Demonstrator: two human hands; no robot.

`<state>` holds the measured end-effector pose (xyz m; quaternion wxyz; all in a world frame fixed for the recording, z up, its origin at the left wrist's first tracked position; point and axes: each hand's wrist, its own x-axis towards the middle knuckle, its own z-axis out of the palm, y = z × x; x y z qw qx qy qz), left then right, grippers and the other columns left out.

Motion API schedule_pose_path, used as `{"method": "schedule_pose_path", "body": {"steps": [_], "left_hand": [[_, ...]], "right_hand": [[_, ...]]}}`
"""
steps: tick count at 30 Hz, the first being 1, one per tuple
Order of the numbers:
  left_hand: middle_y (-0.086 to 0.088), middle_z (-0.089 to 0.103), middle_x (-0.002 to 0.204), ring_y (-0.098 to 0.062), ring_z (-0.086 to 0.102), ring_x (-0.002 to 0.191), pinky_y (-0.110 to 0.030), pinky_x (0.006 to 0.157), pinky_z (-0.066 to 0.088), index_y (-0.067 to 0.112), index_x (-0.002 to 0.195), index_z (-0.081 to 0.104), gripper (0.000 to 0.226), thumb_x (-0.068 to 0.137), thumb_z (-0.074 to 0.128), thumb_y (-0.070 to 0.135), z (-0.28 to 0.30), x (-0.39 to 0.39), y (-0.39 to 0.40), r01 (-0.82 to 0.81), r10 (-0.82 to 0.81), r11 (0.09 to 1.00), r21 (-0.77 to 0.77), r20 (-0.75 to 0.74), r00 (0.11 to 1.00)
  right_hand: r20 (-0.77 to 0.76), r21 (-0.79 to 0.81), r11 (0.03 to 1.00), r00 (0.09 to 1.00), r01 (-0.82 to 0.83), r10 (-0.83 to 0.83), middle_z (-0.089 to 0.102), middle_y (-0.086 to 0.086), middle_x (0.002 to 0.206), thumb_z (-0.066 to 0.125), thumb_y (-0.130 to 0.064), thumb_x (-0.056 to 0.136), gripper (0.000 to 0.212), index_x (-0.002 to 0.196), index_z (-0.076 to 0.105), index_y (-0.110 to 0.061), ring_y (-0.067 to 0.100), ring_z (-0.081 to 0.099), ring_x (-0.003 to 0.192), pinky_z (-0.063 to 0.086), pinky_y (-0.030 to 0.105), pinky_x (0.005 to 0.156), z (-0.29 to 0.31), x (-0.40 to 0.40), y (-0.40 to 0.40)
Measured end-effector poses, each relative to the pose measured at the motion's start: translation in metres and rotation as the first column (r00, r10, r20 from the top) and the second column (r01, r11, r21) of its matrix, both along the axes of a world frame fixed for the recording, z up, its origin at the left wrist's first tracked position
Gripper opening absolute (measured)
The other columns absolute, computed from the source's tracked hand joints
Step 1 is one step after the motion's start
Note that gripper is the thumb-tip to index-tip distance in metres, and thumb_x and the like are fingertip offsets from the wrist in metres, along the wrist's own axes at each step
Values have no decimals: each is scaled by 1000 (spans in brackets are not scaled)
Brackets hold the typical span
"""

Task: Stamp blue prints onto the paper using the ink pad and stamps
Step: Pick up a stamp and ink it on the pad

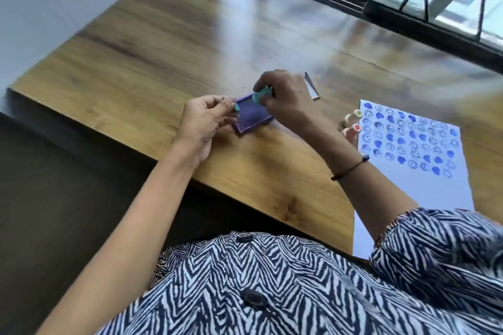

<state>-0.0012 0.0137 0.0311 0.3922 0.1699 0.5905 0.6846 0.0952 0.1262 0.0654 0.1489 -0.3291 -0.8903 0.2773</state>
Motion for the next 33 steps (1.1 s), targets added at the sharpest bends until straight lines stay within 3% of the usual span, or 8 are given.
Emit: {"method": "schedule_pose_path", "body": {"steps": [2,5,8,12,19,26,30,33], "left_hand": [[6,65,45,-5,57,46,-13,49,49,7,69,59,17,85,55,3,-3,0,-3,-34,34,999,-10,-9,999],[2,65,57,-10,58,51,-17,52,49,10,71,62,14,84,58,6,-8,1,-6,-82,81,996,-24,-24,996],[-4,63,65,-13,58,56,-19,55,50,11,73,63,11,84,59,8,-14,3,-7,-96,95,995,-26,-35,995],[5,67,61,-12,60,55,-21,56,53,13,75,65,10,83,60,8,-19,4,-5,-92,91,996,-13,-74,993],[9,69,60,-9,61,57,-19,57,54,18,75,66,14,82,61,7,-22,5,-5,-87,87,996,10,-105,991],[-3,64,71,-6,59,55,-15,56,51,17,79,65,11,83,61,8,-21,6,-5,-61,60,998,-1,-150,987],[0,64,63,-9,57,54,-14,54,48,16,76,65,11,82,61,8,-20,10,-4,-70,70,998,9,-143,987],[5,66,58,-9,58,53,-13,51,47,18,74,65,12,82,61,9,-13,19,3,-5,11,999,34,-181,983]], "right_hand": [[119,74,993,990,-90,81,66,19,104,53,1,76,25,97,66,-3,33,58,97,44,35,79,-4,-11,-3],[285,210,954,947,-212,148,59,21,106,51,2,77,25,101,59,1,36,52,99,44,40,73,-15,-16,-12],[293,241,940,942,-241,166,57,20,104,53,2,74,25,99,57,1,34,50,98,42,38,68,-19,-14,-10],[310,239,920,922,-312,232,57,19,102,57,-7,76,21,96,56,-2,33,51,96,38,35,64,-20,-18,-5],[366,222,897,885,-383,287,57,16,101,75,-24,67,39,95,55,-6,33,54,93,30,32,60,-18,-20,-1],[395,248,881,873,-402,287,57,14,102,78,-25,64,45,98,54,-6,32,54,92,33,33,59,-18,-23,-4],[303,188,931,920,-313,248,59,14,99,57,-8,77,13,89,59,-6,33,55,88,36,35,60,-14,-21,2],[-14,15,998,998,-62,62,66,13,94,59,-3,74,15,86,66,-7,26,58,83,41,29,66,-9,2,4]]}}
